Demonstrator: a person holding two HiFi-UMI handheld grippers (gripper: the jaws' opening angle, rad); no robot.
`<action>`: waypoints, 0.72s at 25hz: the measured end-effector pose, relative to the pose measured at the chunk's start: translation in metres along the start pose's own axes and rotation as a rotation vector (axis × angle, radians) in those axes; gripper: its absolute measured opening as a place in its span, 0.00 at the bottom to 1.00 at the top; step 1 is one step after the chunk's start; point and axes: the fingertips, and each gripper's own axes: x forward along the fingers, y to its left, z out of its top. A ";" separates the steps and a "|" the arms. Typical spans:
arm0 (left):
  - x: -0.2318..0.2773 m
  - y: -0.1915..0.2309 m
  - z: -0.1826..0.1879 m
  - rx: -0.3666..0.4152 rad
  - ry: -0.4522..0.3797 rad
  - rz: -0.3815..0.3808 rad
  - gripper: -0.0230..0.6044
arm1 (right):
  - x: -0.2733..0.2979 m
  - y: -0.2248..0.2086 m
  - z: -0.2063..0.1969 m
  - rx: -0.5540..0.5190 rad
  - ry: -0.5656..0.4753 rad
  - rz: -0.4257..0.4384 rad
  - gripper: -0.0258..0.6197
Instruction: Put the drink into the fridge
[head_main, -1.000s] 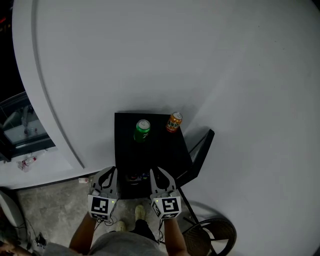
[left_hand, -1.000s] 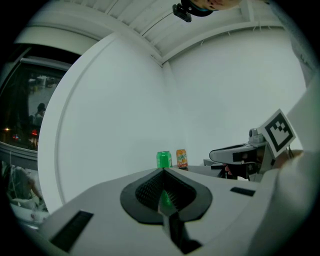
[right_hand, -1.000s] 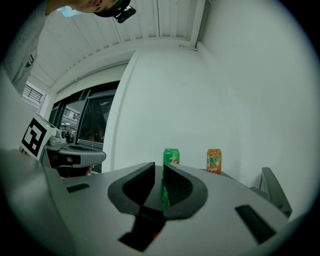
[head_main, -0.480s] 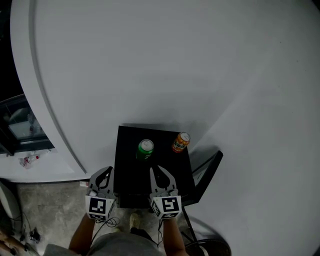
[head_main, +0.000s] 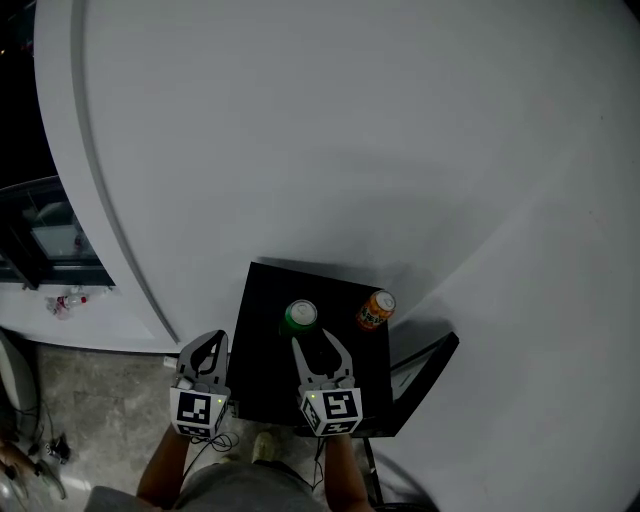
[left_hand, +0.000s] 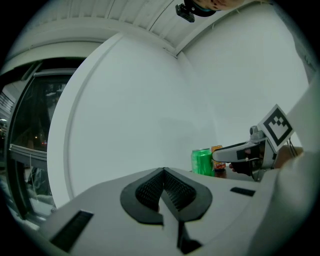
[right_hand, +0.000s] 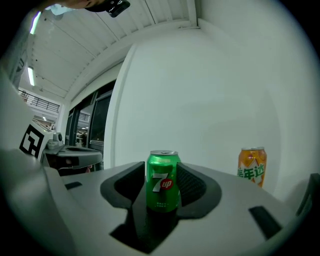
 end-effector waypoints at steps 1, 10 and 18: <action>0.002 0.000 -0.001 -0.003 0.003 0.005 0.04 | 0.004 -0.001 -0.002 -0.001 0.007 0.008 0.35; 0.015 0.001 -0.011 -0.022 0.021 0.041 0.04 | 0.030 -0.003 -0.014 -0.006 0.046 0.090 0.50; 0.018 0.009 -0.014 -0.015 0.019 0.082 0.04 | 0.039 -0.007 -0.017 0.000 0.047 0.120 0.50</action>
